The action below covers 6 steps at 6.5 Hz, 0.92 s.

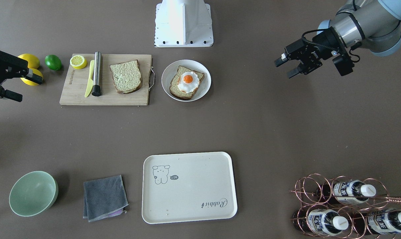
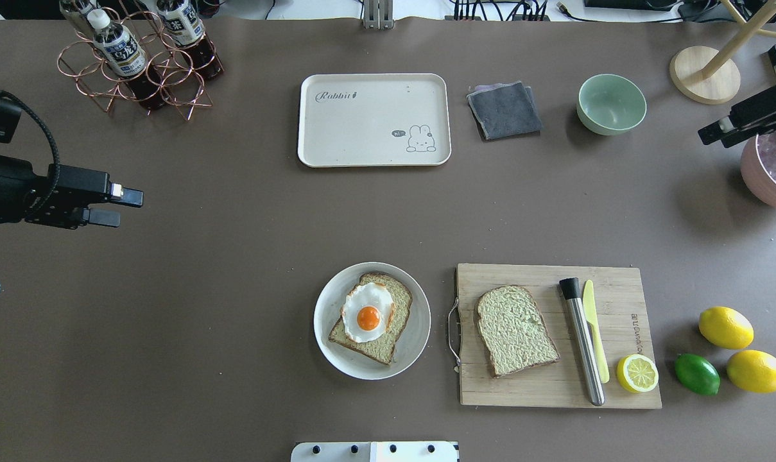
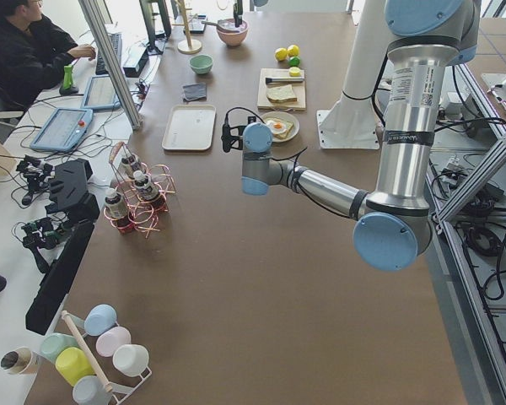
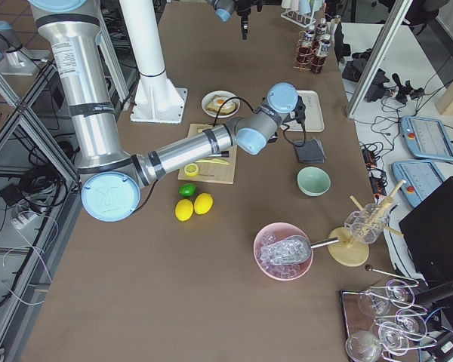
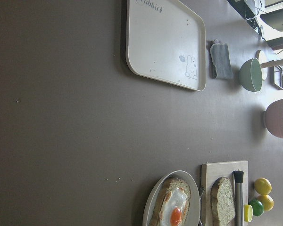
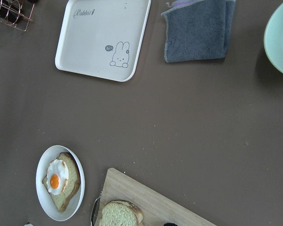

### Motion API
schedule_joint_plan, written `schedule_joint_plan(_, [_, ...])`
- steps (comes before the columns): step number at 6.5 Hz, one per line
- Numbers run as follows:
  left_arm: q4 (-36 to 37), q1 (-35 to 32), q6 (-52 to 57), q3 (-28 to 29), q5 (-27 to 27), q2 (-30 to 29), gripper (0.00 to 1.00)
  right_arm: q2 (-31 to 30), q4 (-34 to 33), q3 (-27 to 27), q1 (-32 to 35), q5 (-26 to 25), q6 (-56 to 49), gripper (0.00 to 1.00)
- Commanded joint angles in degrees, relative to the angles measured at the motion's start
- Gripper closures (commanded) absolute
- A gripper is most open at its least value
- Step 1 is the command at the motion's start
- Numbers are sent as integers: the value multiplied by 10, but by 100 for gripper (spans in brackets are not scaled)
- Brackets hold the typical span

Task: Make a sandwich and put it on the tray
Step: 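Move the right gripper toward the board's bread slice while the left arm advances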

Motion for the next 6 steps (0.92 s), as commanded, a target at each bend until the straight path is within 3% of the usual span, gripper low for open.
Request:
schedule_joint_plan(1, [0,6,0,2,6,-3,2,0,190,-5,-101,-117,256,0])
schedule_joint_plan(2, [0,6,0,2,6,-3,2,-1,235,-4,-149,-166,333,0])
schedule_joint_plan(5, [1,6,0,5,8,-3,2,-64,237,-2,-253,-263,330,0])
schedule_joint_plan(6, [1,7,0,5,14,-2,2,-81,237,3,-267,-269,331,0])
